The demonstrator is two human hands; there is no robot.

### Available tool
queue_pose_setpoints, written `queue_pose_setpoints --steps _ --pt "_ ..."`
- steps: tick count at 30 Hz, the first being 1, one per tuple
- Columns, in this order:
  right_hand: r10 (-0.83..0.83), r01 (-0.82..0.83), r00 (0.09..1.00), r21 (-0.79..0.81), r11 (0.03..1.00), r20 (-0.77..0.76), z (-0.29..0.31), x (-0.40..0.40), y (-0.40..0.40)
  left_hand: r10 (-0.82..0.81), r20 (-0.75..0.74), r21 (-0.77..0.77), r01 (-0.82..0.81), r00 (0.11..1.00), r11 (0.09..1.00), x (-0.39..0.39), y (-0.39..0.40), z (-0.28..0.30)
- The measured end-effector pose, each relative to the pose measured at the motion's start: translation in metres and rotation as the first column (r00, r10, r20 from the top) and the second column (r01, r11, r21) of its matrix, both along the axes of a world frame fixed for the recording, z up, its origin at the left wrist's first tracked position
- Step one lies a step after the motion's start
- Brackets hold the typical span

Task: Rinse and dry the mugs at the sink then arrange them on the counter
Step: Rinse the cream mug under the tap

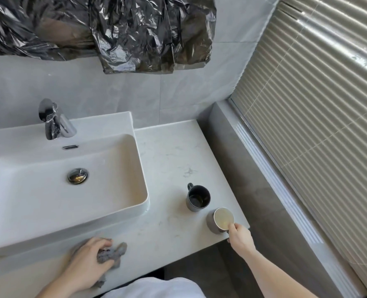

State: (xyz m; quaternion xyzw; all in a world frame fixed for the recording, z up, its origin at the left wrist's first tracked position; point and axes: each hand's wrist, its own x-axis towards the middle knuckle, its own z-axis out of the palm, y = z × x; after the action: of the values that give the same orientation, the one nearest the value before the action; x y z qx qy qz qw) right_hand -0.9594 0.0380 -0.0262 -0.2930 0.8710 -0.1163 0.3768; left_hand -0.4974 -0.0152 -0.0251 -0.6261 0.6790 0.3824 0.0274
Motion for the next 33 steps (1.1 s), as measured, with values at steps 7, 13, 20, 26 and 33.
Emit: queue_pose_setpoints --steps 7,13,20,26,33 --pt "-0.028 0.028 0.988 -0.004 1.0 -0.155 -0.011 -0.004 -0.012 -0.04 0.136 0.055 0.033 0.99 0.998 0.01 0.001 -0.022" --pt "0.022 -0.149 0.966 -0.491 0.859 -0.256 0.02 0.043 -0.008 -0.031 0.151 0.096 0.017 0.988 0.995 0.002 0.002 -0.019" --pt "0.614 -0.555 0.789 -0.416 0.72 0.01 0.02 0.16 -0.035 0.171 0.061 0.124 -0.177 0.983 0.976 0.024 0.015 0.012" --pt "0.835 -0.799 0.549 -0.284 0.531 0.018 0.003 0.26 -0.069 0.429 0.012 0.097 -0.428 0.903 0.899 0.107 0.046 0.041" --pt "0.893 -0.873 0.449 -0.202 0.444 0.024 0.001 0.364 -0.086 0.712 -0.008 0.041 -0.711 0.702 0.702 0.242 0.081 0.055"
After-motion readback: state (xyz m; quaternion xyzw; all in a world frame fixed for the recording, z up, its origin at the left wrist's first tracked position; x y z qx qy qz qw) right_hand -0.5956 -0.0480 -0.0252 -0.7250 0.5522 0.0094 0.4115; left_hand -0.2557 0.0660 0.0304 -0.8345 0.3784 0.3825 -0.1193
